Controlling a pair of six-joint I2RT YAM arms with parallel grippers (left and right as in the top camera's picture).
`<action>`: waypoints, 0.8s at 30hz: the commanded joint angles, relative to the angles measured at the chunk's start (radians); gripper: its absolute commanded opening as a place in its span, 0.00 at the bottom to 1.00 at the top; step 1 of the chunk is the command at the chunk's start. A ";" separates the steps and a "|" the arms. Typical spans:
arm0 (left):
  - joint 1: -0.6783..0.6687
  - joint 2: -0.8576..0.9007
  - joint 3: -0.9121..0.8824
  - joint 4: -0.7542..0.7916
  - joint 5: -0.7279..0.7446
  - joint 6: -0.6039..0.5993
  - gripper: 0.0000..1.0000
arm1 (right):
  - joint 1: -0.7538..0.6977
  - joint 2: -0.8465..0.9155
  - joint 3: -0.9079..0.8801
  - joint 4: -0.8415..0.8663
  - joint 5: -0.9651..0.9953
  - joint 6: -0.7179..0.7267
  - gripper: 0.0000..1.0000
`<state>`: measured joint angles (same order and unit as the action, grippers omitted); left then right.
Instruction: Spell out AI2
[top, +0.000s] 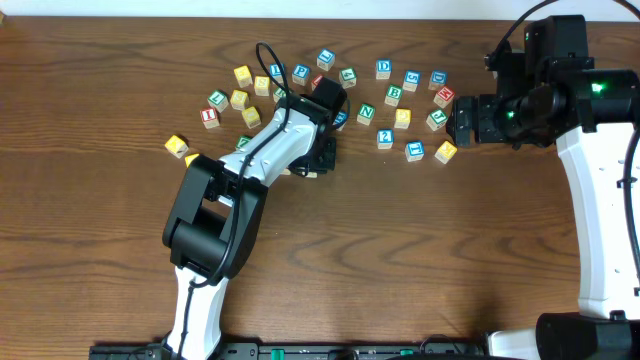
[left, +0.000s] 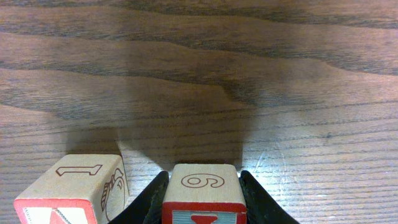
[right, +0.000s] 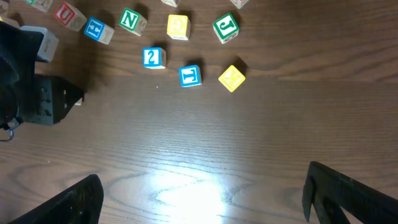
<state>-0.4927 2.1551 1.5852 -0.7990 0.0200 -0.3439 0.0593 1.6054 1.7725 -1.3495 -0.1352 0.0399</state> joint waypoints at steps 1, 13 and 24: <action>0.003 0.015 -0.014 0.001 -0.013 -0.010 0.30 | -0.005 -0.002 0.005 -0.005 -0.006 -0.011 0.99; 0.003 0.014 -0.013 0.001 -0.012 -0.010 0.36 | -0.005 -0.002 0.005 0.000 -0.006 -0.011 0.99; 0.011 -0.113 0.051 -0.057 -0.013 0.037 0.36 | -0.005 -0.002 0.005 0.058 -0.096 -0.011 0.99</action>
<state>-0.4923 2.1426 1.5856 -0.8433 0.0200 -0.3382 0.0593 1.6054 1.7725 -1.3071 -0.1673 0.0402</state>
